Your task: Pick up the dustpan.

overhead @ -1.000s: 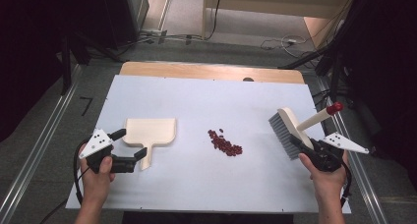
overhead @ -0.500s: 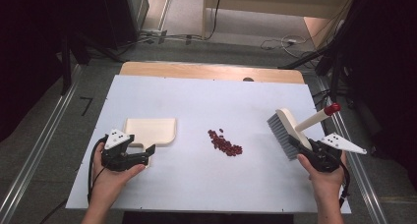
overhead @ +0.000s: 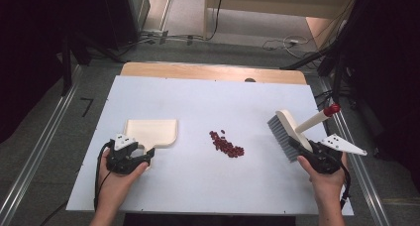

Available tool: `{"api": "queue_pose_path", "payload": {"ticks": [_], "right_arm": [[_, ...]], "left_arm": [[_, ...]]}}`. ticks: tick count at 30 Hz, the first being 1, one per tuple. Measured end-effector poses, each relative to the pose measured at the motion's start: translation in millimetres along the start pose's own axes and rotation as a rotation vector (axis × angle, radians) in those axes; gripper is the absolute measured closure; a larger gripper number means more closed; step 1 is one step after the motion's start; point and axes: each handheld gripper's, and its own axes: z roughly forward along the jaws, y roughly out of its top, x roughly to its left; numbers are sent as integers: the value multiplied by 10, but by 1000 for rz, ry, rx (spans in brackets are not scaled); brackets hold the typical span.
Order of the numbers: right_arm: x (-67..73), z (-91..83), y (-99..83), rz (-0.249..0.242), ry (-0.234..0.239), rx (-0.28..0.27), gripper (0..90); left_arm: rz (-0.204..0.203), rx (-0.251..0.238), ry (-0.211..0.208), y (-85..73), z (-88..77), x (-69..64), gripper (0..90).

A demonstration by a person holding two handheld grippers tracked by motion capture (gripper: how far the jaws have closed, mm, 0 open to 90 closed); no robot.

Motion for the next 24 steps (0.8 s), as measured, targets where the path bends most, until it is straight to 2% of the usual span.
{"api": "queue_pose_path", "payload": {"ticks": [3,5,14,18,20,24], "right_arm": [[10,3,4,-6,6,-4,654],[10,4,3,-3,6,-4,653],[2,5,0,-4,4,1,654],[2,7,-2,0,4,0,654],[3,10,-2,-1,4,0,653],[11,13,-3,-6,4,2,653]], "left_arm": [[-34,23,3,-22,29,18,359],[-42,31,18,-35,45,14,372],[-51,47,41,-64,120,-88,406],[-56,26,73,-64,167,-153,432],[-67,14,112,-73,197,-179,446],[-80,7,162,-117,251,-225,500]]}}
